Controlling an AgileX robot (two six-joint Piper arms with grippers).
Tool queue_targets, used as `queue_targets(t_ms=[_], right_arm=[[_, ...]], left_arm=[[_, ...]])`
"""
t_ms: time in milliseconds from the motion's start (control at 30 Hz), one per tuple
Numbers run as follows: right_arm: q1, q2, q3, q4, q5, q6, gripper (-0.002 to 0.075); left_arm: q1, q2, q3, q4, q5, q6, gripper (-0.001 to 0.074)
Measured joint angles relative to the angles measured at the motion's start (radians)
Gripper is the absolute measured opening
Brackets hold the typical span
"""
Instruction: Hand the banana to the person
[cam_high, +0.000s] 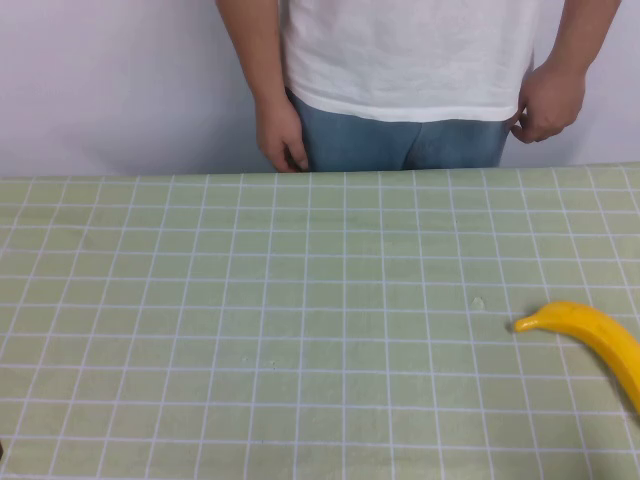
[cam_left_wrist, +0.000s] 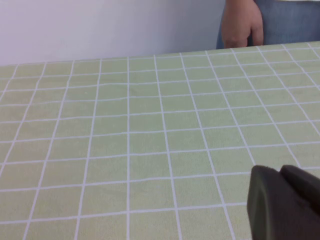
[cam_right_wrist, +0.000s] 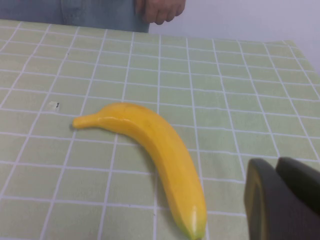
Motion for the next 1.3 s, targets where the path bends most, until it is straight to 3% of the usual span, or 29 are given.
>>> queue_targets(t_ms=[1033,1067,1100,1300], right_arm=[[0.0,0.0,0.004,0.015,-0.002,0.0,-0.0007],[0.0,0.0,0.004,0.015,-0.116,0.0,-0.0007],[0.0,0.0,0.004,0.015,-0.016,0.0,-0.0007],[0.0,0.0,0.004,0.015,-0.187,0.0,-0.0007]], left_arm=[[0.0,0.0,0.0,0.0,0.0,0.0,0.0004],[0.0,0.0,0.0,0.0,0.0,0.0,0.0004],[0.0,0.0,0.0,0.0,0.0,0.0,0.0004],[0.0,0.0,0.0,0.0,0.0,0.0,0.0004]])
